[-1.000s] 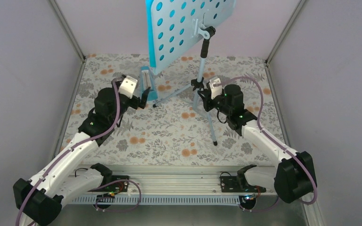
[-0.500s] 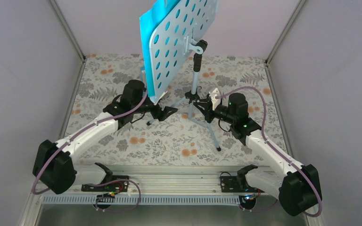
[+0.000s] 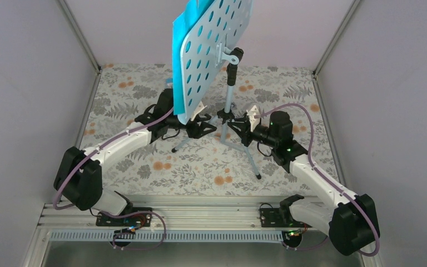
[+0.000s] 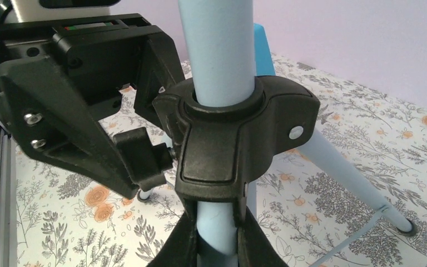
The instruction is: Pack up the instrument practice props
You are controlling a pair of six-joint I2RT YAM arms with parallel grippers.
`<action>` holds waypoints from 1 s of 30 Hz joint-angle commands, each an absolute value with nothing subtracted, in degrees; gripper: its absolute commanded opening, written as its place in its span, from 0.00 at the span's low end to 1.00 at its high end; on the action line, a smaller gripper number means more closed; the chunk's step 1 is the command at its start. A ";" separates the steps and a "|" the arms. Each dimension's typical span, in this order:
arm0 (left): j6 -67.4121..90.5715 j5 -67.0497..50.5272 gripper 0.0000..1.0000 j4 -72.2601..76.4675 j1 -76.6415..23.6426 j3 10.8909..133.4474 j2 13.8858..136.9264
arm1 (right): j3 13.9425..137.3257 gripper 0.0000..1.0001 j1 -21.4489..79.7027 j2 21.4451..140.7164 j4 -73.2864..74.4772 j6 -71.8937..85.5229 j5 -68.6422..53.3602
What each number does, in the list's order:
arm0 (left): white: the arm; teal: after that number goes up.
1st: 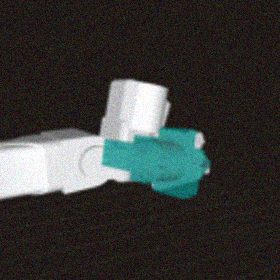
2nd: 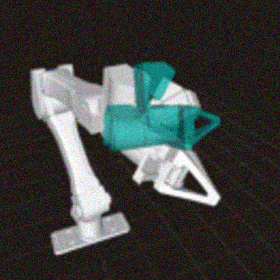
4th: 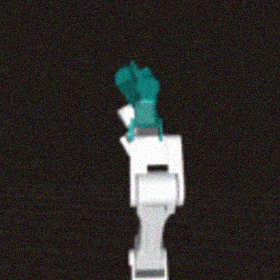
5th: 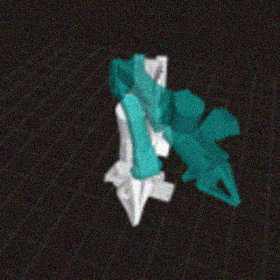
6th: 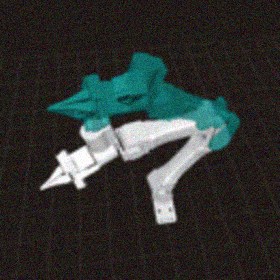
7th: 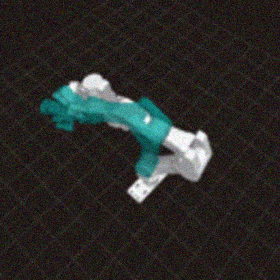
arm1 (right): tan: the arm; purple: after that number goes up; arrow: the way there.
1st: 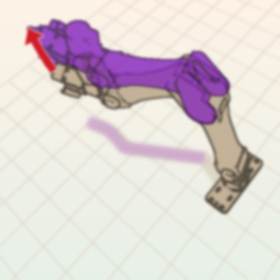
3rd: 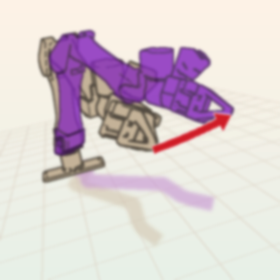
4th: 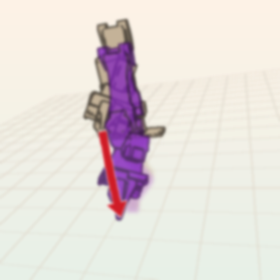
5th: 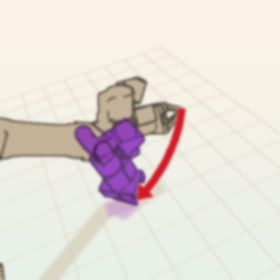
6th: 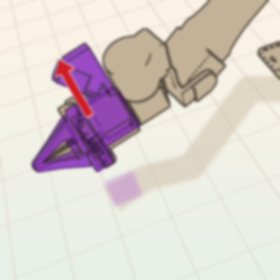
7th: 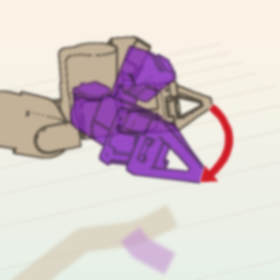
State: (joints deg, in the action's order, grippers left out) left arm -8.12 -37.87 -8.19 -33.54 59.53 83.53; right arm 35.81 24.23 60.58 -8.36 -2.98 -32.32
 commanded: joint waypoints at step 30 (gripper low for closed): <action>20.29 21.97 0.02 12.29 -50.68 53.28 79.35 | 32.39 1.00 24.59 46.03 -4.75 16.03 0.60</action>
